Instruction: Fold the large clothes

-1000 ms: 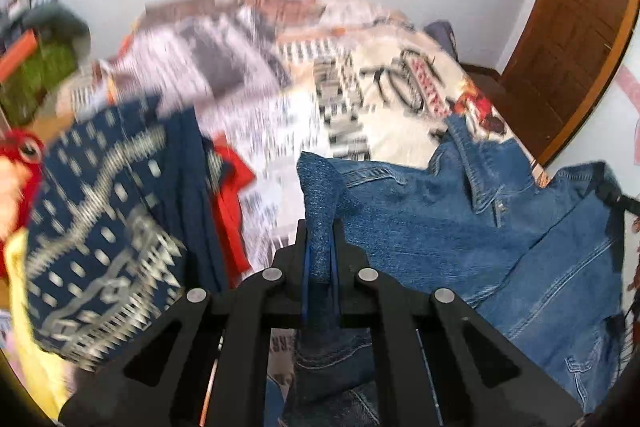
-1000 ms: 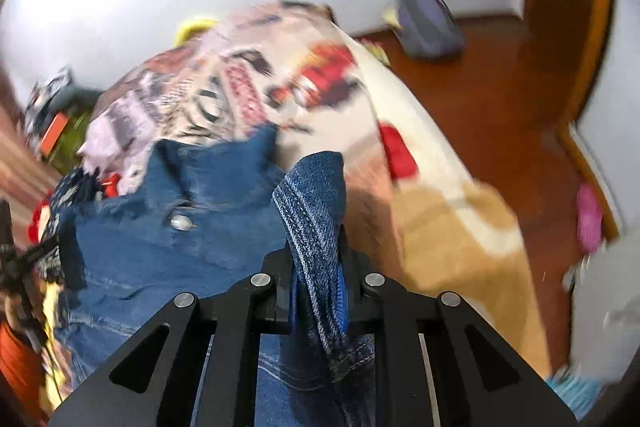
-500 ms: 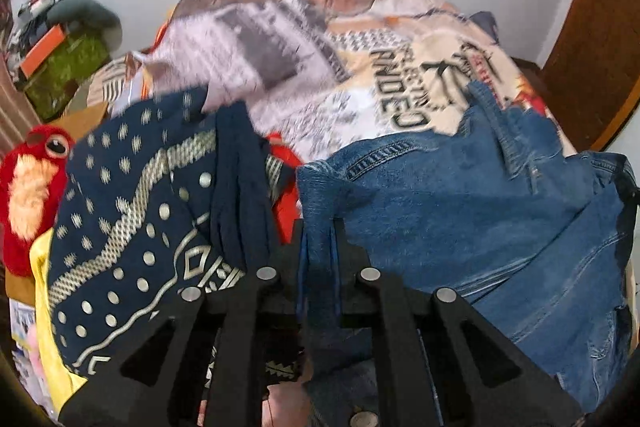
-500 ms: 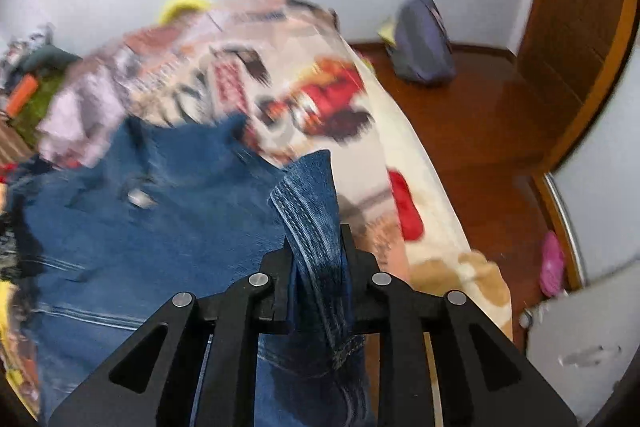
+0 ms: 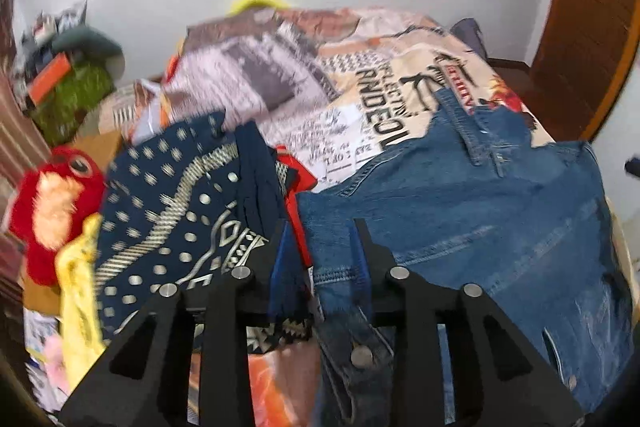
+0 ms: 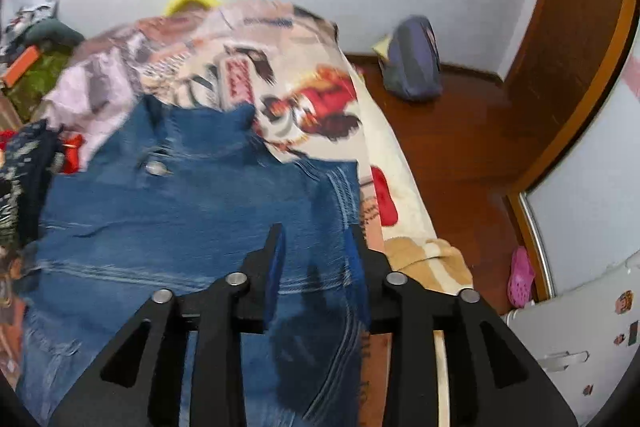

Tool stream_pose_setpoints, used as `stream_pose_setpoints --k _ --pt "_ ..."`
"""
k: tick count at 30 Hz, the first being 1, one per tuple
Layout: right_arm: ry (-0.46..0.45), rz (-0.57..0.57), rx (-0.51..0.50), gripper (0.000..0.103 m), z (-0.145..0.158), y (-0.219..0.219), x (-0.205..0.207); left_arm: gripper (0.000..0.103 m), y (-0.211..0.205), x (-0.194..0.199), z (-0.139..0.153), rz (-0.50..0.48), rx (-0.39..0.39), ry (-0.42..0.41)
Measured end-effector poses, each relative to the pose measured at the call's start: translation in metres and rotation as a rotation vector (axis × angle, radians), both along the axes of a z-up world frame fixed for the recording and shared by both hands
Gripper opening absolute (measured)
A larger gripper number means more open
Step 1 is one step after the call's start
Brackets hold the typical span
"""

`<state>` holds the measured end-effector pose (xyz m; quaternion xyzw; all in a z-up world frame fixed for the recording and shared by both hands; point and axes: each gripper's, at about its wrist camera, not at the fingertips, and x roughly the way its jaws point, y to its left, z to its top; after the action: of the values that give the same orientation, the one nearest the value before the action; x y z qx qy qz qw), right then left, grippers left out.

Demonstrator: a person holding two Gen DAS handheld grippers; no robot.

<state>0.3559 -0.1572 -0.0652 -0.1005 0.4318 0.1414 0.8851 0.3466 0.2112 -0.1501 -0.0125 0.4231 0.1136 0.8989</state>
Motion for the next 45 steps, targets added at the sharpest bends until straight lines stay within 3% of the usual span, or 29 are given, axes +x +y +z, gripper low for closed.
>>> stream_pose_setpoints --k 5,7,11,14,21,24,32,39,45 --pt "-0.113 0.054 0.008 0.053 0.041 0.007 -0.050 0.055 -0.020 -0.040 0.032 -0.047 0.027 -0.069" --pt "-0.135 0.072 0.016 0.056 0.049 0.008 -0.065 0.059 -0.026 -0.057 0.042 -0.064 0.028 -0.095" --pt "-0.150 0.094 0.023 0.064 0.057 0.008 -0.094 0.082 -0.033 -0.089 0.049 -0.078 0.027 -0.101" --pt "-0.157 0.096 0.021 0.068 0.055 0.006 -0.113 0.091 -0.034 -0.115 0.046 -0.070 0.029 -0.100" --pt "-0.074 0.083 0.010 0.068 0.029 -0.009 -0.145 0.093 -0.027 -0.168 0.017 -0.070 -0.061 -0.055" --pt "-0.029 0.059 -0.009 0.068 0.009 -0.021 -0.155 0.093 -0.020 -0.183 -0.001 -0.086 -0.139 -0.024" --pt "0.085 -0.005 -0.003 0.068 -0.035 -0.052 -0.172 0.093 -0.020 -0.202 -0.059 -0.083 -0.314 0.141" --pt "0.262 -0.096 0.083 0.068 -0.076 -0.085 -0.170 0.093 -0.032 -0.199 -0.078 -0.116 -0.449 0.174" --pt "0.354 -0.116 0.224 0.066 -0.092 -0.100 -0.166 0.088 -0.037 -0.186 -0.106 -0.121 -0.608 0.266"
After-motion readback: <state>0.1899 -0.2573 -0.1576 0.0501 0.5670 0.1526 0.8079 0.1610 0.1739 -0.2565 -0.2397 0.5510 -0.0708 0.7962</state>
